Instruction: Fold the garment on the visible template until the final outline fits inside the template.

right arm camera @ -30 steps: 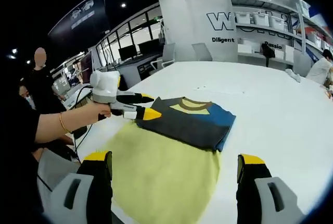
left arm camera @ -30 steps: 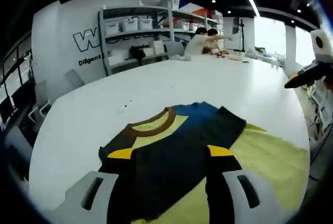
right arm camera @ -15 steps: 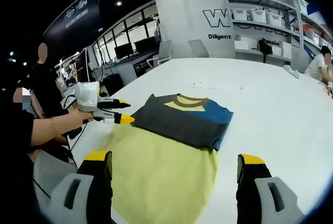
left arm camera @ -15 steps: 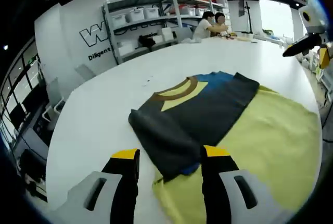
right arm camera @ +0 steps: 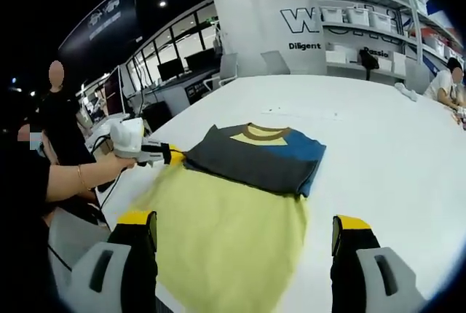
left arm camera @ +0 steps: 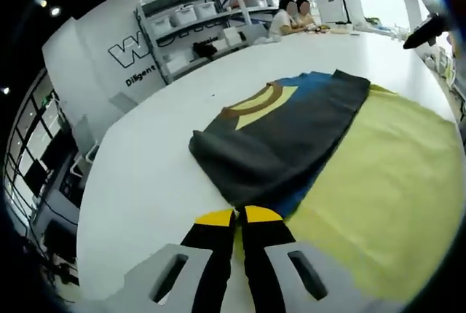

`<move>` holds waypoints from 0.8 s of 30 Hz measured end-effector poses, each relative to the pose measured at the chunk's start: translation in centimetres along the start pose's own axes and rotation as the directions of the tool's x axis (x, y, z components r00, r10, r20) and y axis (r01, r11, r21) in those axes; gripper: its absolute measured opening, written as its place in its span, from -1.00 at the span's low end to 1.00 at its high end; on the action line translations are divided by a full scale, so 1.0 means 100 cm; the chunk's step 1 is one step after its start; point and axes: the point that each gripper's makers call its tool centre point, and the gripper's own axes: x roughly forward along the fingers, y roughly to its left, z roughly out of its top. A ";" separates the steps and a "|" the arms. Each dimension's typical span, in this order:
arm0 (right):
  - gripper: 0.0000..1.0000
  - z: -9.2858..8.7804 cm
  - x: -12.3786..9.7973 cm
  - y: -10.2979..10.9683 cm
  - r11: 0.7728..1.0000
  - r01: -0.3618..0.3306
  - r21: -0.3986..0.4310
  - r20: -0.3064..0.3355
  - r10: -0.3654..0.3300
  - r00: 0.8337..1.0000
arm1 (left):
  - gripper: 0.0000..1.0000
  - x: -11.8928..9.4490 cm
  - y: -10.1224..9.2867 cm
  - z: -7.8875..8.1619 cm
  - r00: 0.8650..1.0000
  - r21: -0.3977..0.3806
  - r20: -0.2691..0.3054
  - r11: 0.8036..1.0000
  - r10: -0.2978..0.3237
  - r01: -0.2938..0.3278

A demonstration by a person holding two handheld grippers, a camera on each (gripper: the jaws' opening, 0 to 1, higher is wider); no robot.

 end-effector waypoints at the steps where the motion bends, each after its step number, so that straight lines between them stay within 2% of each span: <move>1: 0.98 -0.002 -0.001 0.000 1.000 0.002 0.004 -0.002 -0.002 1.000 | -0.92 -0.001 0.001 0.000 1.000 -0.038 0.012 0.999 0.011 -0.010; 2: 0.98 -0.002 -0.001 -0.001 1.000 0.005 0.007 -0.002 -0.005 1.000 | -0.92 -0.003 0.002 -0.001 1.000 -0.070 0.026 0.997 0.015 -0.013; 7: 0.98 -0.007 -0.004 -0.002 1.000 0.010 0.011 -0.016 -0.010 1.000 | -0.92 -0.006 0.004 -0.013 1.000 -0.137 0.017 0.990 0.025 -0.023; 11: 0.98 -0.009 -0.005 -0.001 1.000 0.011 0.018 -0.020 -0.010 1.000 | -0.93 -0.006 -0.002 -0.027 1.000 -0.107 -0.013 0.994 0.027 -0.028; 12: 0.98 -0.009 -0.005 -0.001 1.000 0.011 0.017 -0.021 -0.010 1.000 | -0.93 -0.007 -0.001 -0.024 0.999 -0.117 0.002 0.993 0.032 -0.032; 14: 0.98 -0.009 -0.005 -0.001 1.000 0.013 0.004 -0.025 -0.013 1.000 | -0.92 -0.007 0.000 -0.024 1.000 -0.145 -0.008 0.989 0.029 -0.030; 19: 0.98 -0.009 -0.004 -0.001 1.000 0.014 -0.006 -0.026 -0.014 1.000 | -0.92 -0.007 0.000 -0.023 0.999 -0.112 -0.014 0.993 0.031 -0.033; 21: 0.98 -0.009 -0.004 0.000 1.000 0.011 -0.003 -0.020 -0.011 1.000 | -0.90 -0.013 0.000 -0.012 0.999 -0.122 0.031 0.992 0.019 -0.015; 23: 0.98 -0.010 -0.004 0.002 1.000 0.007 -0.003 -0.018 -0.007 1.000 | -0.76 -0.020 -0.004 -0.008 1.000 -0.185 0.022 0.983 -0.013 0.016; 24: 0.98 -0.010 -0.004 0.002 1.000 0.006 -0.004 -0.018 -0.006 1.000 | -0.66 -0.024 -0.003 -0.006 1.000 -0.191 0.023 0.981 -0.013 0.017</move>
